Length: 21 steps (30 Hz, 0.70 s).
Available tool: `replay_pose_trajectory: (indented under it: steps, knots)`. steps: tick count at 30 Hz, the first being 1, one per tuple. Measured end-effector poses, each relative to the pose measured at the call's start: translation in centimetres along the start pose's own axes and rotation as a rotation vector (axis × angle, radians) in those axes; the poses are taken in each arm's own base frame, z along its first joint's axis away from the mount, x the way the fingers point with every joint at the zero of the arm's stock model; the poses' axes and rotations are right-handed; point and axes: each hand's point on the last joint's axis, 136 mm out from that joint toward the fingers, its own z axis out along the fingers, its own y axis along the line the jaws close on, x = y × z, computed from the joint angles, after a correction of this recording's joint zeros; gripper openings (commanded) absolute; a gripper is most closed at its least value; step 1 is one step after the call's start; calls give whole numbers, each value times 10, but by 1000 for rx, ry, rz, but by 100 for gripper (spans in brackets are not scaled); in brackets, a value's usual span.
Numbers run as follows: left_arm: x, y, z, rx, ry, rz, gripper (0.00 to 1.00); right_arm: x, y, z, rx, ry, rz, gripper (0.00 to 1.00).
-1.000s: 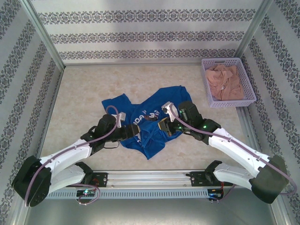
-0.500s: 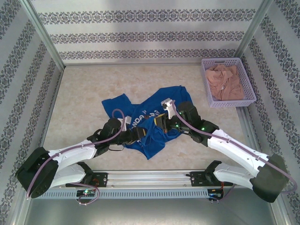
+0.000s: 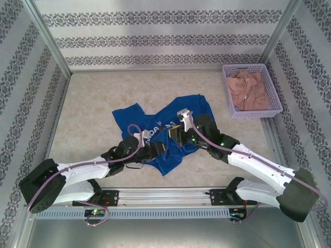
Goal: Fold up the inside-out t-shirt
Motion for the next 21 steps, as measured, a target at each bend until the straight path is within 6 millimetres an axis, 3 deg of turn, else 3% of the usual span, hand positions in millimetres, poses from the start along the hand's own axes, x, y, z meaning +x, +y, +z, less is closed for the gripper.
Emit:
replay_pose_trajectory:
  steps: [5,11,17,21]
  knots:
    - [-7,-2,8,-12,-44,-5,13,5,-6,-2,30,-6,1,0]
    - [-26,-11,0,-2,-117,37,2,0,-11,-16,84,-32,-44,0]
    - [-81,-17,-47,-25,-285,86,0,18,-15,-13,85,15,-95,0]
    - [-114,-24,-78,-53,-363,130,0,31,-4,-6,37,52,-118,4]
